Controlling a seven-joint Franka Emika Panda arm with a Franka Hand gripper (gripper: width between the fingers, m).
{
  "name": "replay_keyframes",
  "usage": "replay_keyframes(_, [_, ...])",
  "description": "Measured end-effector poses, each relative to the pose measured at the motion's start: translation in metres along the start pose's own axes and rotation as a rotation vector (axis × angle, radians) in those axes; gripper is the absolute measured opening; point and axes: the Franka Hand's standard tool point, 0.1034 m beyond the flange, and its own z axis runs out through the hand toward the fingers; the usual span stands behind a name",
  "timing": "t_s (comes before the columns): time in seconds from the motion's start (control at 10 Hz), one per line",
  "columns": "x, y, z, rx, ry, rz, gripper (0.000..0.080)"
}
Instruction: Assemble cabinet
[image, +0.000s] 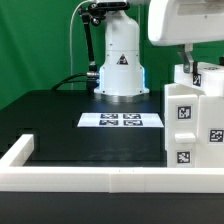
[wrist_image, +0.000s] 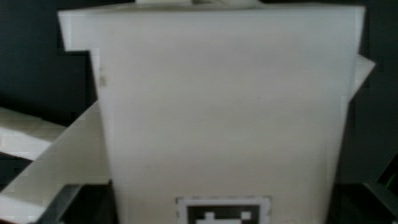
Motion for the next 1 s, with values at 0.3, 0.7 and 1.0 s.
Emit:
replay_keyframes(0.3, [0.0, 0.001, -0.001, -0.001, 0.002, 0.313, 0.056])
replay_keyframes(0.7, [-0.004, 0.006, 0.003, -0.005, -0.005, 0.714, 0.056])
replay_keyframes(1.0, [-0.005, 0.01, 0.003, -0.008, -0.003, 1.01, 0.0636])
